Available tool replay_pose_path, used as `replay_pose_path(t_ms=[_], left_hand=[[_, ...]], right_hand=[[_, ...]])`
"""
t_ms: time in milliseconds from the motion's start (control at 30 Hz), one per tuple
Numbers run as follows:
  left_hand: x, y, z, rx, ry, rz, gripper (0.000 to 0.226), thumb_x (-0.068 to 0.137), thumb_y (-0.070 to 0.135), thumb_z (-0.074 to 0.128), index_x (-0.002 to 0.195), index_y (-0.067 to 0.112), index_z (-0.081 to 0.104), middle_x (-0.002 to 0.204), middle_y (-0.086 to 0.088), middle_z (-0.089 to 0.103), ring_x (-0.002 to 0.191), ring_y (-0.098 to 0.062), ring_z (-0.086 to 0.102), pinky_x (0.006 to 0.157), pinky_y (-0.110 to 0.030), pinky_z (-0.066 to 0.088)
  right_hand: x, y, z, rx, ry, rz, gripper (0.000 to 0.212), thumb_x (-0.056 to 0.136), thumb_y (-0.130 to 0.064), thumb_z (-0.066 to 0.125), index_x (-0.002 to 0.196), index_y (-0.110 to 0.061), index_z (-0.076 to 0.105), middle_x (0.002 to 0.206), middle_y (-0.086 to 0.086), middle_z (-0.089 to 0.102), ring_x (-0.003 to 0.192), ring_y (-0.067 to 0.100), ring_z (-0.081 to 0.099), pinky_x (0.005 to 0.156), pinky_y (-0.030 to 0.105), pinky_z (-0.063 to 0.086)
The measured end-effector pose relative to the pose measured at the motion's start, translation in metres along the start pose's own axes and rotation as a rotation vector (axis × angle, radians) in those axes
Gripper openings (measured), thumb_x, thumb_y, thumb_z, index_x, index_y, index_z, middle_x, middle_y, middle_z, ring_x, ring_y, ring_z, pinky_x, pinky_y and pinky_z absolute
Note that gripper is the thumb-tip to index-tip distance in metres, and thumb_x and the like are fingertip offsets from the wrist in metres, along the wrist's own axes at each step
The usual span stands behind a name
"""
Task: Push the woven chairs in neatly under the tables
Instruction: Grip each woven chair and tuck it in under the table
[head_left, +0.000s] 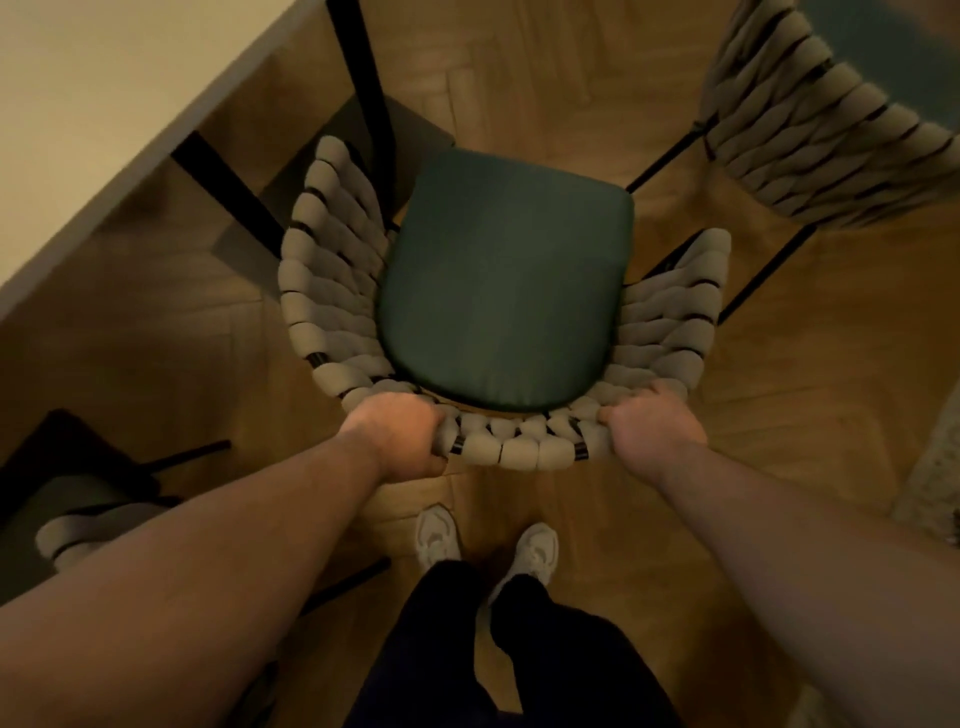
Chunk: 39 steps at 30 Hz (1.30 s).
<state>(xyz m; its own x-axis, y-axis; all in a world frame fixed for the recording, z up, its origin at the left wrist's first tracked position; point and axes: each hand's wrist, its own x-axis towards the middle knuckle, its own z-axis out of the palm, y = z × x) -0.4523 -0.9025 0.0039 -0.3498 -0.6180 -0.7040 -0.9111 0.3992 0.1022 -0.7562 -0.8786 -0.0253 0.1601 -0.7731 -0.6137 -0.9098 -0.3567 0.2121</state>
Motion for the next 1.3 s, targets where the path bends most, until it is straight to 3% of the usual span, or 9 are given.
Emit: replay_pose_path(t_ms=[167,267,400,500,600,800,900,1067,1300], left_hand=[[0.007,-0.035,0.005,0.196,0.016,-0.043,0.063,0.089,0.052,0.07,0.147,0.035,0.052,0.145,0.005,0.061,0.136,-0.022,0.054,0.123,-0.048,0.033],[0.011,-0.04,0.005,0.234,0.05,-0.117,0.055,0.095,0.034,0.065,0.149,0.035,0.052,0.144,0.005,0.063,0.137,-0.02,0.055,0.127,-0.046,0.026],[0.009,-0.033,0.004,0.266,0.033,-0.145,0.031,0.1,0.032,0.059,0.13,0.036,0.065,0.124,0.006,0.07,0.12,-0.017,0.064,0.121,-0.045,0.037],[0.001,-0.024,0.007,0.149,0.057,-0.227,0.021,0.098,0.033,0.064,0.118,0.033,0.069,0.11,0.006,0.069,0.106,-0.016,0.065,0.101,-0.039,0.054],[-0.007,-0.001,0.016,0.096,0.053,-0.283,0.015,0.098,0.034,0.064,0.113,0.032,0.069,0.103,0.005,0.067,0.099,-0.016,0.065,0.092,-0.036,0.057],[-0.029,0.041,0.045,-0.024,0.052,-0.389,0.01,0.097,0.037,0.066,0.105,0.03,0.068,0.09,0.008,0.062,0.091,-0.015,0.065,0.089,-0.036,0.056],[-0.041,0.05,0.063,-0.122,0.103,-0.459,0.007,0.096,0.037,0.068,0.096,0.031,0.064,0.081,0.009,0.055,0.083,-0.014,0.061,0.086,-0.035,0.056],[-0.064,0.06,0.089,-0.218,0.118,-0.508,0.008,0.097,0.037,0.067,0.092,0.032,0.063,0.077,0.009,0.055,0.078,-0.012,0.059,0.075,-0.032,0.051],[-0.099,0.058,0.116,-0.277,0.083,-0.523,0.014,0.097,0.04,0.066,0.097,0.026,0.065,0.078,0.006,0.057,0.072,-0.011,0.058,0.073,-0.032,0.056]], right_hand=[[0.002,-0.012,-0.003,0.055,-0.031,0.024,0.034,0.103,-0.024,0.05,0.135,-0.031,0.062,0.134,0.001,0.068,0.132,0.027,0.058,0.127,0.058,0.022],[0.001,-0.022,0.0,0.088,-0.008,-0.091,0.051,0.098,-0.024,0.058,0.148,-0.033,0.052,0.143,0.0,0.063,0.136,0.028,0.055,0.126,0.058,0.023],[0.008,-0.028,-0.002,0.129,-0.005,-0.203,0.041,0.105,-0.018,0.049,0.142,-0.035,0.056,0.13,-0.002,0.068,0.118,0.024,0.064,0.106,0.048,0.047],[0.008,-0.022,0.0,0.129,-0.034,-0.247,0.041,0.107,-0.014,0.048,0.143,-0.032,0.057,0.129,0.0,0.067,0.117,0.024,0.065,0.1,0.043,0.053],[0.002,-0.005,0.005,0.12,-0.028,-0.299,0.043,0.108,-0.013,0.049,0.145,-0.034,0.057,0.127,-0.002,0.068,0.117,0.022,0.065,0.102,0.042,0.053],[0.002,0.018,0.004,-0.013,-0.009,-0.392,0.049,0.109,-0.015,0.041,0.151,-0.037,0.053,0.132,-0.004,0.067,0.122,0.021,0.062,0.105,0.041,0.048],[0.009,0.015,-0.002,-0.077,0.024,-0.417,0.046,0.108,-0.017,0.041,0.144,-0.038,0.059,0.128,-0.006,0.068,0.119,0.02,0.062,0.105,0.04,0.047],[0.015,0.001,-0.008,-0.144,0.054,-0.451,0.043,0.108,-0.021,0.045,0.143,-0.039,0.061,0.135,-0.006,0.068,0.125,0.021,0.06,0.111,0.04,0.045],[0.018,-0.035,-0.022,-0.281,0.138,-0.508,0.045,0.109,-0.025,0.05,0.151,-0.043,0.055,0.147,-0.011,0.063,0.136,0.019,0.055,0.122,0.042,0.035]])
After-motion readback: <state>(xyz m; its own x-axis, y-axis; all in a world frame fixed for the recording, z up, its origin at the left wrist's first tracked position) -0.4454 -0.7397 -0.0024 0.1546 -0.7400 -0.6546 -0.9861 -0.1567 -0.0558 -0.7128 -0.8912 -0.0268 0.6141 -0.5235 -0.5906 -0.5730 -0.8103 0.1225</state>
